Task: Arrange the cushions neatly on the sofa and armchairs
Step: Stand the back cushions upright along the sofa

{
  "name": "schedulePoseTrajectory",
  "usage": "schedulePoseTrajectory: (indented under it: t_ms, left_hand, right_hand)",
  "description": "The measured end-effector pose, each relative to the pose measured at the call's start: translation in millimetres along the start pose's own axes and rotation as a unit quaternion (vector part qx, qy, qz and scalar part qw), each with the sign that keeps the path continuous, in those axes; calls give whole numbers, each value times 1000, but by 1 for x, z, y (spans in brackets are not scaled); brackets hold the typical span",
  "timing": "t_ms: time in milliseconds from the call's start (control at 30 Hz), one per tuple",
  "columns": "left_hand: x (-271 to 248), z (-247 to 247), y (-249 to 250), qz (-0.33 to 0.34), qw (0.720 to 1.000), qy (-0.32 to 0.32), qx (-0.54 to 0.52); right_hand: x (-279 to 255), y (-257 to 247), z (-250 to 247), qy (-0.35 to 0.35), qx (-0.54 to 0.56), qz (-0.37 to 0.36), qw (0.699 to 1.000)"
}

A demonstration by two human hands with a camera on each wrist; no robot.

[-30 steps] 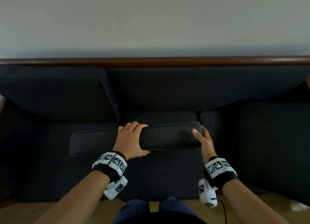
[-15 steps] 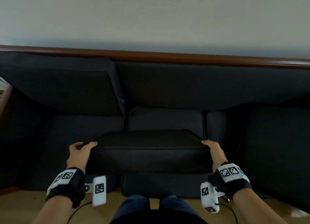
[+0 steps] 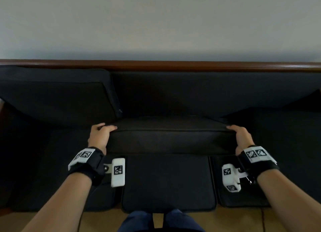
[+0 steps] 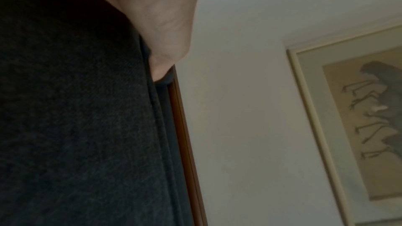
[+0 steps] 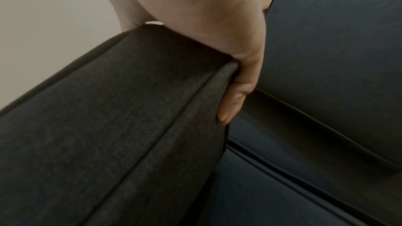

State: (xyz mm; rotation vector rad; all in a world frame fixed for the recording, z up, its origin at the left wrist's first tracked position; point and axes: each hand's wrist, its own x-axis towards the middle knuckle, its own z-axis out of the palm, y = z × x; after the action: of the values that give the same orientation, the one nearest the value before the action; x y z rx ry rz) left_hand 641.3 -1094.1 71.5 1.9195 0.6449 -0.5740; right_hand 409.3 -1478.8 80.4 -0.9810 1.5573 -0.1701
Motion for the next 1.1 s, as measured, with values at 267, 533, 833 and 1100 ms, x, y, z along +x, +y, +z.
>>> schedulePoseTrajectory:
  t_ms: [267, 533, 833, 1100]
  left_hand:
    - [-5, 53, 54, 115, 993, -21, 19]
    - [-22, 73, 62, 239, 962, -88, 99]
    - [4, 106, 90, 262, 835, -150, 459]
    - [16, 113, 92, 277, 832, -161, 454]
  right_hand:
    - [17, -38, 31, -77, 29, -96, 992]
    - [22, -49, 48, -118, 180, -79, 973]
    - [63, -83, 73, -158, 22, -115, 980]
    - [83, -74, 75, -152, -54, -158, 974]
